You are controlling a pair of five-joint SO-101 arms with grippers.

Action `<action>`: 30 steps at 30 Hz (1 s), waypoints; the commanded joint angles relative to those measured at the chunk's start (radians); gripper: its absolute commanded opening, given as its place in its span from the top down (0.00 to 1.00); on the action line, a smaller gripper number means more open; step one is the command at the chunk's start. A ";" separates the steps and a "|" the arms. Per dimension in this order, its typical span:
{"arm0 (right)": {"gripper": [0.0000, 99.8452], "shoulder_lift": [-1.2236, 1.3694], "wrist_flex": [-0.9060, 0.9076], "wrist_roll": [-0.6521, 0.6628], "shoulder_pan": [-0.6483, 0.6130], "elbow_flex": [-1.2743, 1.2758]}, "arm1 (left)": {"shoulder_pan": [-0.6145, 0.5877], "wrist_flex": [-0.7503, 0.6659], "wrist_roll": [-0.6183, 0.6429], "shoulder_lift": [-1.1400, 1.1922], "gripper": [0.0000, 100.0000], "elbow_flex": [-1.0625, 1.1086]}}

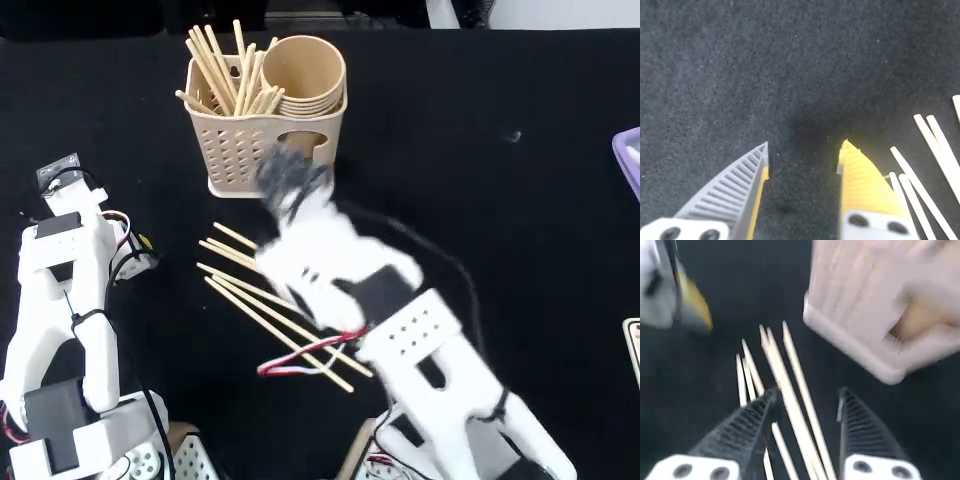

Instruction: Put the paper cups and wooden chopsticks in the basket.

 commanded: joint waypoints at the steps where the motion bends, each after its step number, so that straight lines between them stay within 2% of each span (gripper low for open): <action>1: 0.80 0.015 -0.181 0.077 -0.015 0.188 | -0.008 -0.009 -0.008 -0.038 0.78 -0.018; 5: 0.81 0.176 -0.310 0.138 -0.015 0.189 | -0.010 -0.009 -0.008 -0.038 0.78 -0.013; 13: 0.81 0.570 -0.316 0.221 -0.014 -0.071 | -0.010 -0.008 -0.008 -0.038 0.78 -0.010; 18: 0.81 0.750 -0.315 0.221 0.046 -0.213 | -0.010 -0.008 -0.008 -0.038 0.78 -0.010; 22: 0.81 0.825 -0.311 0.305 0.081 -0.252 | -0.010 -0.008 -0.008 -0.038 0.78 -0.010; 30: 0.81 0.829 -0.167 0.466 0.046 -0.278 | -0.010 -0.008 -0.008 -0.038 0.78 -0.013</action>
